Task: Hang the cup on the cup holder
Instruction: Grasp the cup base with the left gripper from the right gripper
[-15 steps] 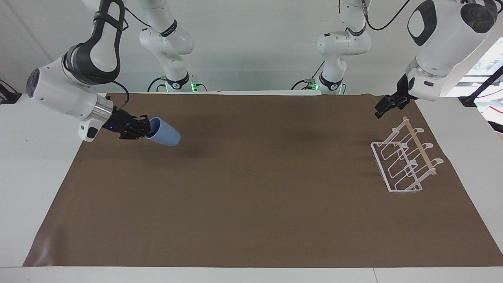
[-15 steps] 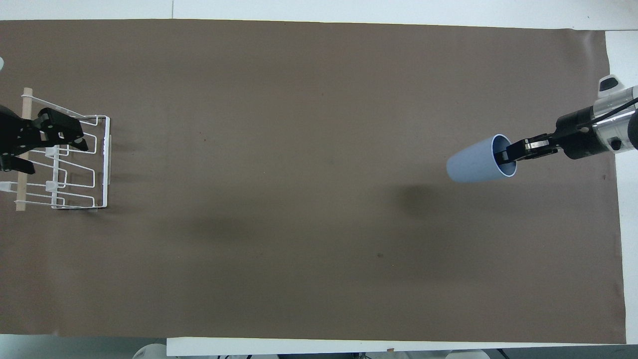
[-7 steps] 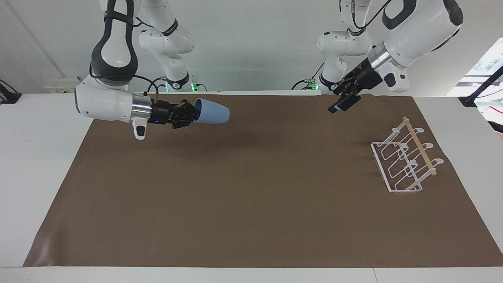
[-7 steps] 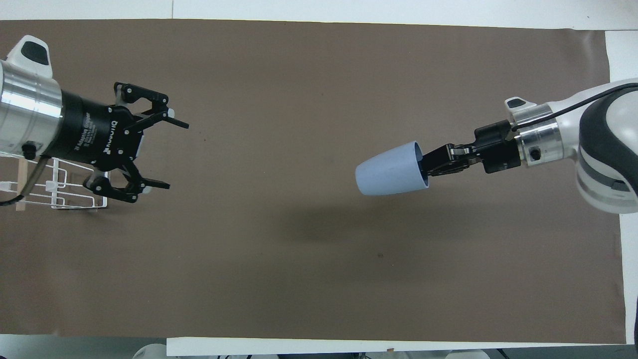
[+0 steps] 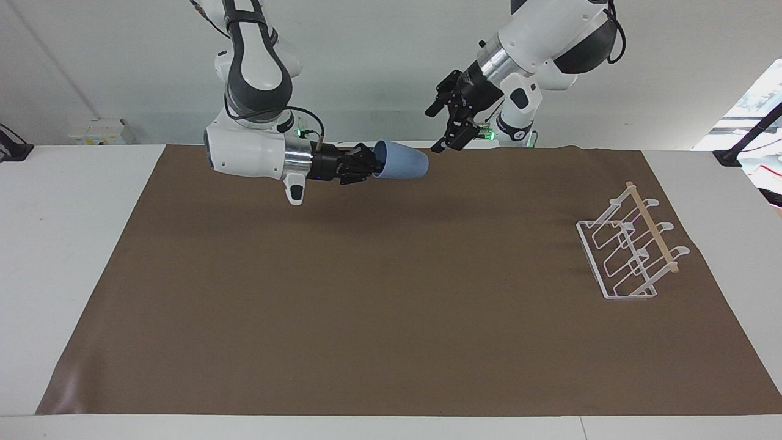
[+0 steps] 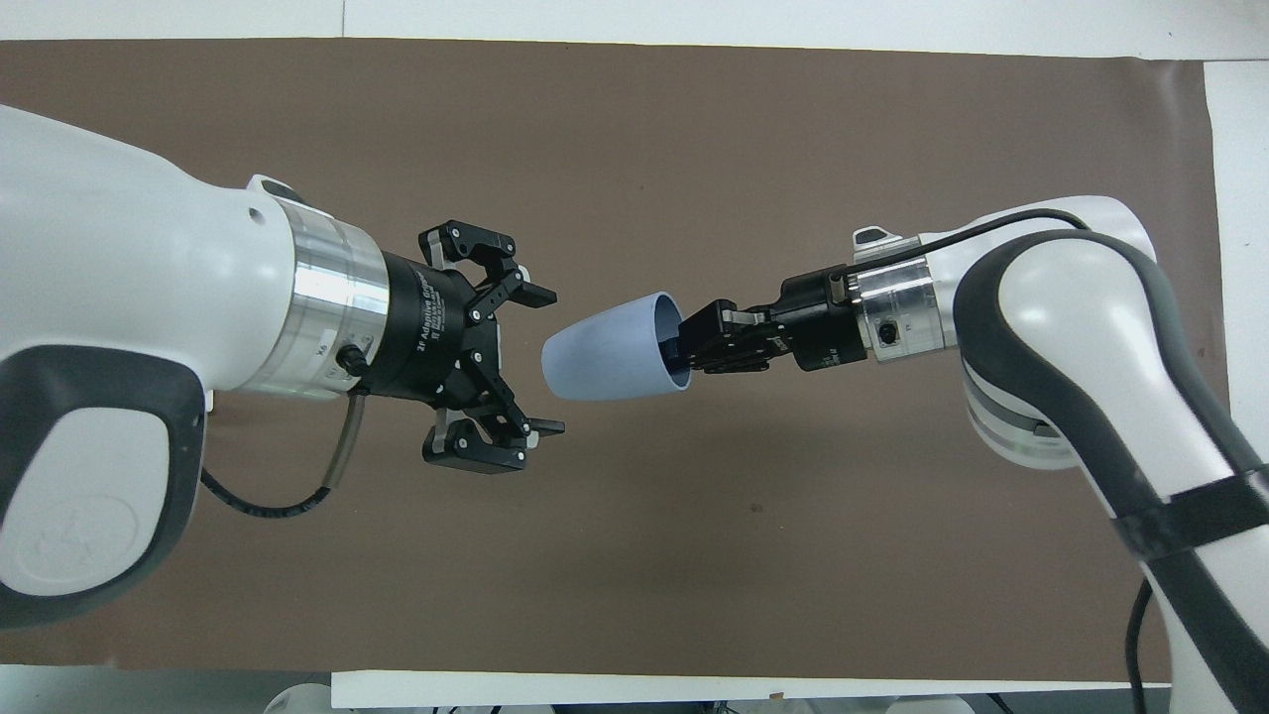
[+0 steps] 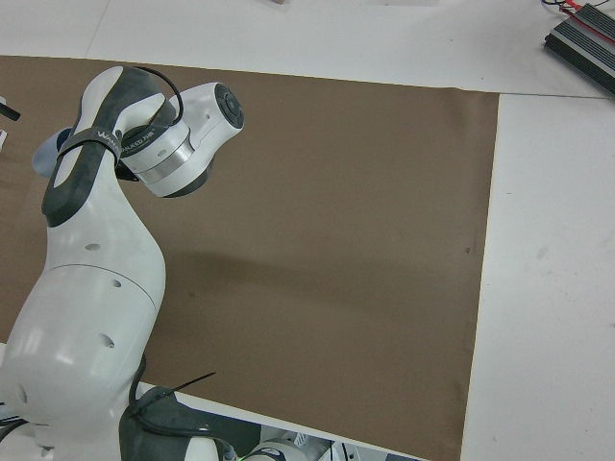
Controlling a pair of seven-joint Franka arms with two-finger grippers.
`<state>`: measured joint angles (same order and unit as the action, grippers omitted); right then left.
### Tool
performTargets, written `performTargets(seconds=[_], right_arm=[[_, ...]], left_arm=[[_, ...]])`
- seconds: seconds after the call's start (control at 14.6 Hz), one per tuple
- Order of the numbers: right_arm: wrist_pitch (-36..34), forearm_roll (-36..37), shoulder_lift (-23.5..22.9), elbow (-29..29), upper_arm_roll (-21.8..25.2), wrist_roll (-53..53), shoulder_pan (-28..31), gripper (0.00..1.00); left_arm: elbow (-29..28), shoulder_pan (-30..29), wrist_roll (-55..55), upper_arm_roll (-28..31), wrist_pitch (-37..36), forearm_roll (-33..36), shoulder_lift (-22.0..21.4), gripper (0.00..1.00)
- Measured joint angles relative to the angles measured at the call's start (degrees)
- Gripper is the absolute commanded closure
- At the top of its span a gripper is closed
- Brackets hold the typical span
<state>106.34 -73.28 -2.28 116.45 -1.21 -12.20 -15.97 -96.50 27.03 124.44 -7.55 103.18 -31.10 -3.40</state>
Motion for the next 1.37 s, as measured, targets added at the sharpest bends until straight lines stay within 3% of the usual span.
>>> performTargets(seconds=[0.34,0.62,0.75,0.82,0.89,1.09,1.23,1.37], right_arm=[[1.7,-1.2,0.0,0.0,0.3,0.3,-1.0,0.97],[1.7,-1.6,0.0,0.0,0.3,0.3,-0.9,0.97],[2.6,-1.6,0.0,0.4,0.6,0.3,-0.8,0.97],[2.8,-1.6,-0.1,0.5,0.7,0.3,-0.8,0.97],[2.9,-1.6,-0.1,0.6,0.9,0.3,-0.8,0.96],[2.9,-1.3,-0.1,1.2,1.3,0.2,-0.7,0.96],[3.0,-1.3,-0.1,1.5,1.3,0.2,-0.6,0.96],[3.1,-1.2,-0.1,1.7,1.4,0.2,-0.5,0.96]], left_arm=[[-1.7,1.1,6.6,0.1,1.4,3.8,1.0,0.01],[-4.3,1.2,6.6,0.2,9.5,4.1,2.4,0.01],[-5.1,1.7,6.4,0.0,12.4,4.1,2.8,0.2],[-5.2,2.2,6.4,-0.1,12.8,4.1,2.8,0.41],[-5.3,2.6,6.1,-0.1,12.8,4.1,2.8,0.43],[-5.7,3.3,2.8,0.0,13.9,4.9,2.5,0.39],[-6.2,3.5,1.5,0.0,14.8,4.9,2.5,0.21],[-6.7,4.0,1.3,0.0,16.2,5.0,2.5,0.16]])
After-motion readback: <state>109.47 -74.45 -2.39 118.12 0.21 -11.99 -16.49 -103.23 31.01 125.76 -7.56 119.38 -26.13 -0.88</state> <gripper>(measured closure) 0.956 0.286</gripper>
